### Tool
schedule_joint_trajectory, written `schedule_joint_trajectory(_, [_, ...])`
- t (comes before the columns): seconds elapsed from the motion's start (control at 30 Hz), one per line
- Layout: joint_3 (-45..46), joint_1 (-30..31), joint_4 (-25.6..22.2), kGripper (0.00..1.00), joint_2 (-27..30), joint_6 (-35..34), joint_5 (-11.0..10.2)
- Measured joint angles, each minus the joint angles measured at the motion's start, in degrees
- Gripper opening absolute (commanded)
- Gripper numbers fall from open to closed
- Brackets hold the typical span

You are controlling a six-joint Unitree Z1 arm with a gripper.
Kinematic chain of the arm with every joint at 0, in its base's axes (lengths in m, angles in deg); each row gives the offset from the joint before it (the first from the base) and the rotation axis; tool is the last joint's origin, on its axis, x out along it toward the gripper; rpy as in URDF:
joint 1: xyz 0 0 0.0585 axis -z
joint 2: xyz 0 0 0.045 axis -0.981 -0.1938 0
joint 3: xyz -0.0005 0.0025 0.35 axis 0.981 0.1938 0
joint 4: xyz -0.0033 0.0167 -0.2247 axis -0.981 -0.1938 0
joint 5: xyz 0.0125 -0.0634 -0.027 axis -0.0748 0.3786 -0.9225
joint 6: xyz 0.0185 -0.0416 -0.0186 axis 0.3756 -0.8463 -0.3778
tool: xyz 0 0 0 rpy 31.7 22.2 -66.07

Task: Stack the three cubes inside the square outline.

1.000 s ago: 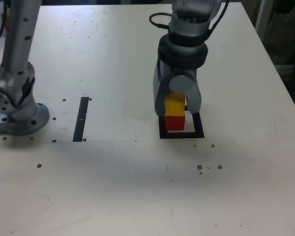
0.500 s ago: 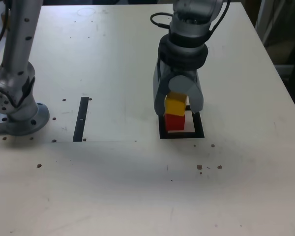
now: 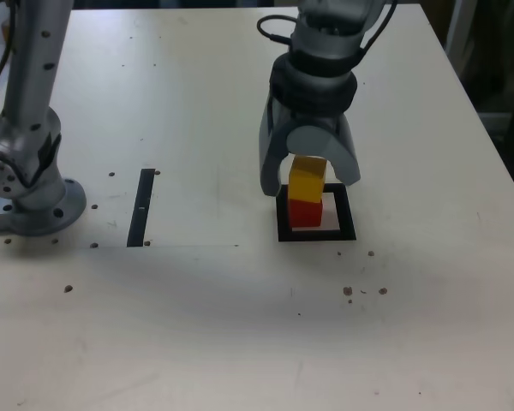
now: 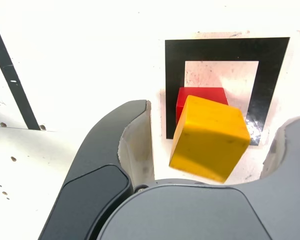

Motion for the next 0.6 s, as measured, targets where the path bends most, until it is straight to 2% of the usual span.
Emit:
schedule_joint_trajectory(0.27, [-2.6, -3.3, -4.6, 0.99, 3.7, 3.3, -0.7])
schedule_joint_trajectory(0.47, [-4.8, -9.6, -7.6, 0.99, 4.1, 11.5, -3.0])
schedule_joint_trajectory(0.6, [-6.9, -15.1, -7.8, 0.99, 4.2, 17.3, -5.1])
